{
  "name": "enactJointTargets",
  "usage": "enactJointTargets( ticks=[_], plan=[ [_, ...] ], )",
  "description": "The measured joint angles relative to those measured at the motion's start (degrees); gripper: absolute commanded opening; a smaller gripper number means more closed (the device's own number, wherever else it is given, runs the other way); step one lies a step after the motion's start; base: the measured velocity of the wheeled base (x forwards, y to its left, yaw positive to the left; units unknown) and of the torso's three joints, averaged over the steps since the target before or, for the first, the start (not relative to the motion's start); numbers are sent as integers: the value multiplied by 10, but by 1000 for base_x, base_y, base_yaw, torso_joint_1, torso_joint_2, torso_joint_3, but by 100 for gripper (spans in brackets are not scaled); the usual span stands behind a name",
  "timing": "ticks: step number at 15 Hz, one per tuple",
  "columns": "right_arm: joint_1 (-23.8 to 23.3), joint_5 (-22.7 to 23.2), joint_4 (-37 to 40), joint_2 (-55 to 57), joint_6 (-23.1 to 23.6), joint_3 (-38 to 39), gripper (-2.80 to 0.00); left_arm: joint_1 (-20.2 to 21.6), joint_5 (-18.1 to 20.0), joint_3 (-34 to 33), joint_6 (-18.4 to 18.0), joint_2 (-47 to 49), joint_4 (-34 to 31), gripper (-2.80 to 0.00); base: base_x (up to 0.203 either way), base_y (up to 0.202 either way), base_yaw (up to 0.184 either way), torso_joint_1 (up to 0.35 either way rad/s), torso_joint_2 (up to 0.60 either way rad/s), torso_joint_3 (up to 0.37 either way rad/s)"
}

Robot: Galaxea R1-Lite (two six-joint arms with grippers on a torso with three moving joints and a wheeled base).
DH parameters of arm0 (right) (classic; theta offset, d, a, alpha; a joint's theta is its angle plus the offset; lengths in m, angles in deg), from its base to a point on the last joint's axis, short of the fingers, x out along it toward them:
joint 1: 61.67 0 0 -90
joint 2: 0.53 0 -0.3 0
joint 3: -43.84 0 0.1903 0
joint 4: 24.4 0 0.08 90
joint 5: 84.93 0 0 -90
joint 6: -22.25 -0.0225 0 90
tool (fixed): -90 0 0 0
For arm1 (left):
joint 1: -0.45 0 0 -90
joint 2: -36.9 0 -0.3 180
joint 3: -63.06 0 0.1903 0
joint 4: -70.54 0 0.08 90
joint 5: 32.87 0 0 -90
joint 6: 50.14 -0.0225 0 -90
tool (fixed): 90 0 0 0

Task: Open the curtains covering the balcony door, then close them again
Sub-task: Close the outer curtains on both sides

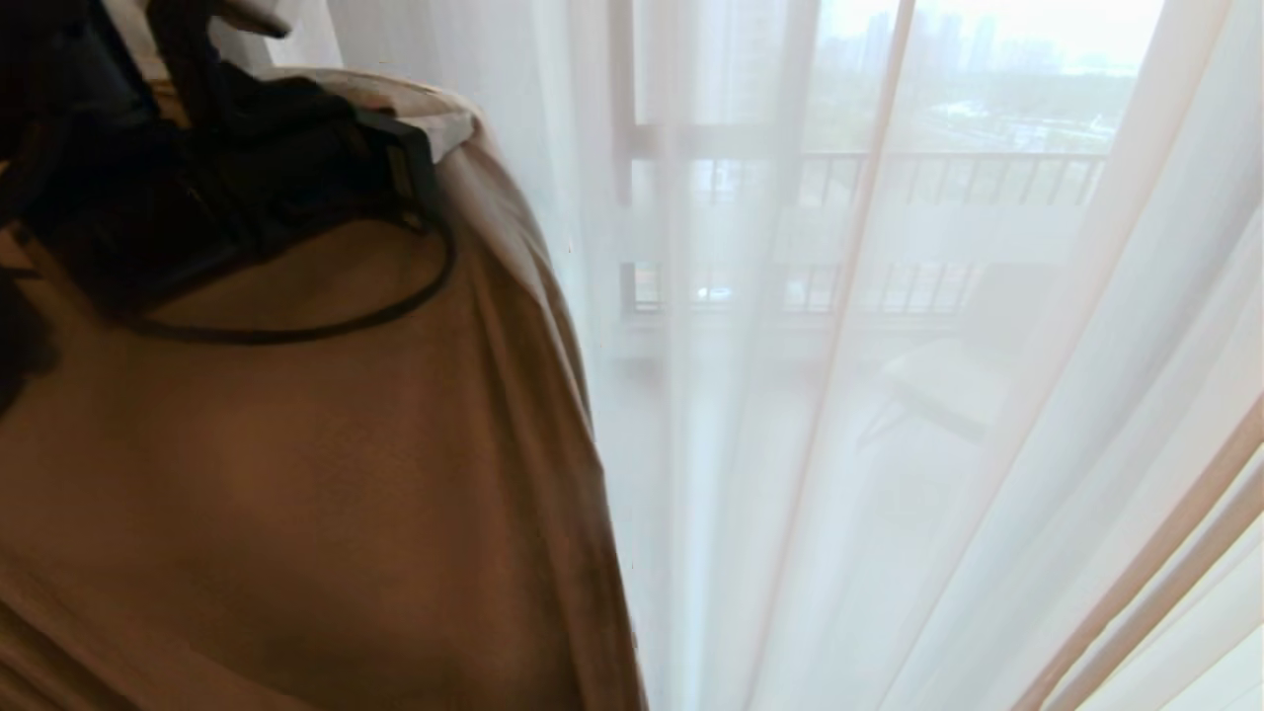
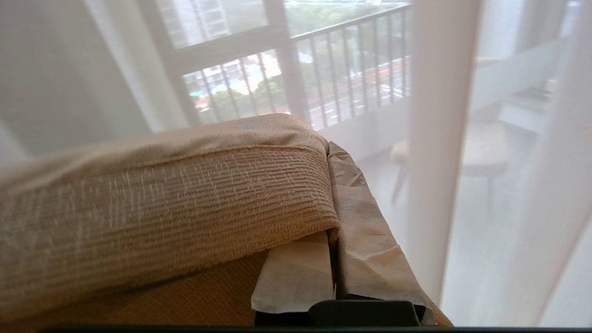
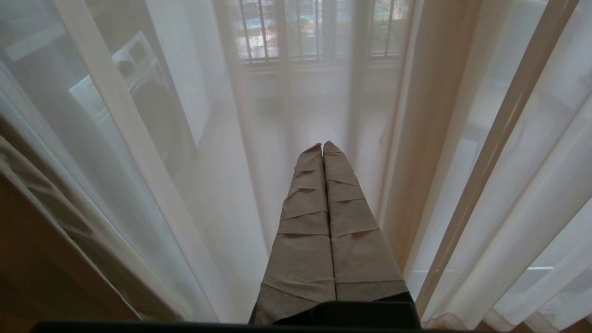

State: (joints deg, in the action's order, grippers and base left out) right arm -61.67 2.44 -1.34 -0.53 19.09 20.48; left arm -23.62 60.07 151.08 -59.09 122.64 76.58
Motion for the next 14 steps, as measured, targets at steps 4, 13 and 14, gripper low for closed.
enactJointTargets(
  ticks=[4,13,14],
  plan=[
    [-1,0,0,0,0,0,-280,112,3,-28,4,-40,3,-280,0,0,0,0,0,0],
    [0,0,0,0,0,0,-280,234,10,-50,28,-78,2,-280,0,0,0,0,0,0],
    [0,0,0,0,0,0,-280,235,10,-53,28,-79,2,-280,0,0,0,0,0,0]
  ],
)
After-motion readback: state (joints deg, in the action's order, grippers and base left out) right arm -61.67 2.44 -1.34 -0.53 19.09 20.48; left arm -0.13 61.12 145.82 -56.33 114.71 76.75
